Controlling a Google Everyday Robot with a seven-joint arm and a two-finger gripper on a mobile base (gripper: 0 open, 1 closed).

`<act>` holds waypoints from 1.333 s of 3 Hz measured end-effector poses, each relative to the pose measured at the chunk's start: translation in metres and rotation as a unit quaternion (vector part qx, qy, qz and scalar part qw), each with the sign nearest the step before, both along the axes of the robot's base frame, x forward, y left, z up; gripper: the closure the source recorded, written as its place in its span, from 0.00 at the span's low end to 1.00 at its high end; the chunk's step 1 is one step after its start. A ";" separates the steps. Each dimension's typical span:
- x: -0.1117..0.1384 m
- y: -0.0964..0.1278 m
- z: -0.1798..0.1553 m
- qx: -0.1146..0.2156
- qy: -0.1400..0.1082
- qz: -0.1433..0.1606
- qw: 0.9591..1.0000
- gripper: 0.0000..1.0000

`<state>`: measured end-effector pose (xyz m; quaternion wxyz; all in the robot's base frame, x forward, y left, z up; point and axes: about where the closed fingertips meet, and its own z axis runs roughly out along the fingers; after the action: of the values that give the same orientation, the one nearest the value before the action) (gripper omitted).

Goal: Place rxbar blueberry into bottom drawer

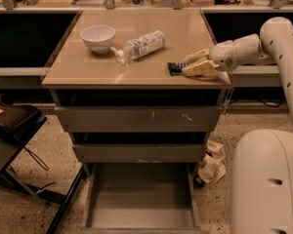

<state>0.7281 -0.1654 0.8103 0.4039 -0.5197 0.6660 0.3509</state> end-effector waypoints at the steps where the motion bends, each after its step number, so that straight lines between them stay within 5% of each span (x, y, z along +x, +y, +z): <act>1: -0.027 -0.032 0.036 0.020 -0.049 -0.022 0.998 1.00; 2: -0.074 -0.071 0.114 0.024 -0.157 -0.073 0.985 1.00; 3: -0.144 -0.068 0.198 0.029 -0.244 -0.096 0.965 1.00; 4: -0.184 -0.052 0.219 0.018 -0.252 -0.088 0.964 1.00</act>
Offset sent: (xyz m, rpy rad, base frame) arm -0.3714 -0.0839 -0.0115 0.1062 0.0225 -0.2249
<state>0.5444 -0.2171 1.0293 0.5972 -0.5235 0.5792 0.1840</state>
